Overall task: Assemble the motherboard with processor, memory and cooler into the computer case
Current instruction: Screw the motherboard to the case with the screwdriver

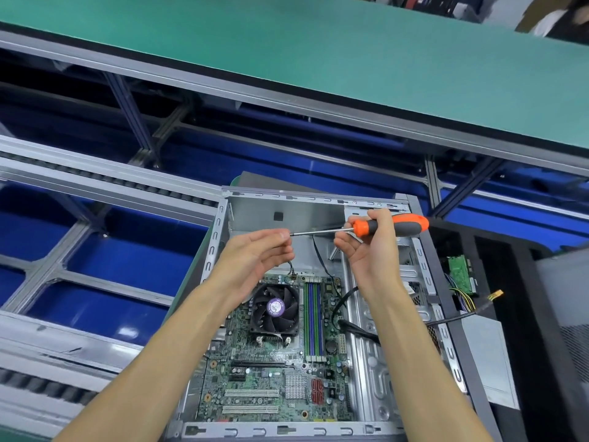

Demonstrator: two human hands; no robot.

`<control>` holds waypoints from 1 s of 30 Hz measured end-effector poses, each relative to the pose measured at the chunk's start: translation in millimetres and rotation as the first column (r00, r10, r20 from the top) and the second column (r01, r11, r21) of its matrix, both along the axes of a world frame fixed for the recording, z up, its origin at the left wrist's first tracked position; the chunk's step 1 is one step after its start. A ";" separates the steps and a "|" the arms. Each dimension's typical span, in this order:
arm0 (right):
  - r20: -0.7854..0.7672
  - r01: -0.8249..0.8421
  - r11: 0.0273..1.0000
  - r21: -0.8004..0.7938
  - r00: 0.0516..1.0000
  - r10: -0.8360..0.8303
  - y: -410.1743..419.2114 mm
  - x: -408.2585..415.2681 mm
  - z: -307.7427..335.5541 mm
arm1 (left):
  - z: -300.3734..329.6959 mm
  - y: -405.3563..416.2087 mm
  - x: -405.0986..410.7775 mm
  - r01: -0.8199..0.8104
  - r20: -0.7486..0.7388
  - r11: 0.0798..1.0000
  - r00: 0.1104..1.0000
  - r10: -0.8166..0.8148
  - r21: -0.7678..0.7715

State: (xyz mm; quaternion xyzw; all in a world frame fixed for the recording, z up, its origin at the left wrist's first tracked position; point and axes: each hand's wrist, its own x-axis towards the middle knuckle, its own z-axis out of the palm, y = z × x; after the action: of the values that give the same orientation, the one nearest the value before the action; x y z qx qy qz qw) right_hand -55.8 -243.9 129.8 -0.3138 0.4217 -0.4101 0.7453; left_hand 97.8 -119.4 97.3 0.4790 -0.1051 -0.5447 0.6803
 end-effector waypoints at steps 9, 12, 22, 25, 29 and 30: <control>0.107 0.015 0.999 0.046 0.994 -0.019 5.9 6.1 -2.4 | 8.4 0.1 1.2 -0.076 0.128 0.997 0.989 0.074 0.012; 0.163 0.016 0.997 0.078 0.986 -0.029 7.6 9.6 -0.1 | 14.3 -0.1 7.5 -0.073 0.104 0.997 0.992 0.075 -0.019; 0.266 -0.002 0.997 0.076 0.964 -0.018 1.1 19.4 10.7 | 23.1 16.5 8.5 0.010 0.491 0.981 0.864 -0.107 0.196; 0.109 -0.019 0.998 -0.065 0.994 0.026 -3.9 25.2 11.4 | 0.0 25.7 -15.7 -0.023 0.745 0.754 0.173 -0.644 0.656; -0.150 -0.207 0.945 -0.253 0.973 0.173 1.7 45.4 7.2 | -23.3 33.5 -33.9 -0.035 0.505 0.507 -0.056 -0.861 0.861; -0.209 -0.264 0.920 -0.291 0.955 0.208 4.2 50.9 4.5 | -25.8 33.8 -35.0 -0.024 0.487 0.488 -0.045 -0.872 0.872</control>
State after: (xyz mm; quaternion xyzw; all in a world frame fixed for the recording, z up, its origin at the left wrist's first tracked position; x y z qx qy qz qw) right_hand -4.9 -239.7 134.3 -0.5123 0.3731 -0.3500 0.6898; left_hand 62.8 -85.7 71.5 0.8304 -0.4666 -0.3031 -0.0297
